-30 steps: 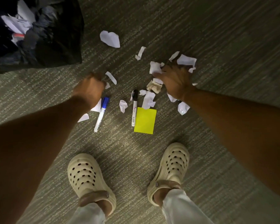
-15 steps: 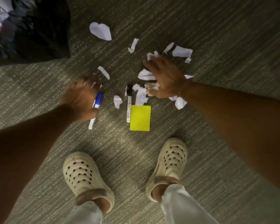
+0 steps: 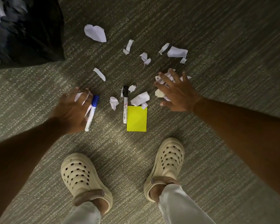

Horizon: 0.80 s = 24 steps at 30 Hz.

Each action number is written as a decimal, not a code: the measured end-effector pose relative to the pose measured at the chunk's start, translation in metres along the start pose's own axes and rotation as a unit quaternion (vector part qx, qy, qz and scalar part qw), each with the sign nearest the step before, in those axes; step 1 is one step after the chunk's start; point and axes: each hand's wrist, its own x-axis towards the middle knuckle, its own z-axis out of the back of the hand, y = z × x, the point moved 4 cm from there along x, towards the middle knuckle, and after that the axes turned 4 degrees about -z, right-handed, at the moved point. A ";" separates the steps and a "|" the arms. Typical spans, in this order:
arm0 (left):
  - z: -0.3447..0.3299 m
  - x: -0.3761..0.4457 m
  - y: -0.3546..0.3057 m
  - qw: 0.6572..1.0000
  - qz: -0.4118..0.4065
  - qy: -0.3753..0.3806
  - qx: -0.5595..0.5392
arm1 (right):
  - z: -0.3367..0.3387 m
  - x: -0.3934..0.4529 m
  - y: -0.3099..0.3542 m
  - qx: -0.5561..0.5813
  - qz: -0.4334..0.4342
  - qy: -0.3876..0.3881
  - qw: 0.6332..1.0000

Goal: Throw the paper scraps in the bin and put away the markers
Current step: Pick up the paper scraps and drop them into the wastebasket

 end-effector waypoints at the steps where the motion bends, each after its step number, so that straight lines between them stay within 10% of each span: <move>1: -0.002 -0.002 0.002 1.000 0.000 0.011 0.011 | -0.003 0.001 0.001 0.004 0.001 0.011 1.000; 24: 0.020 0.001 -0.012 0.998 0.043 0.039 0.007 | 0.034 0.004 0.024 0.153 -0.025 -0.052 0.987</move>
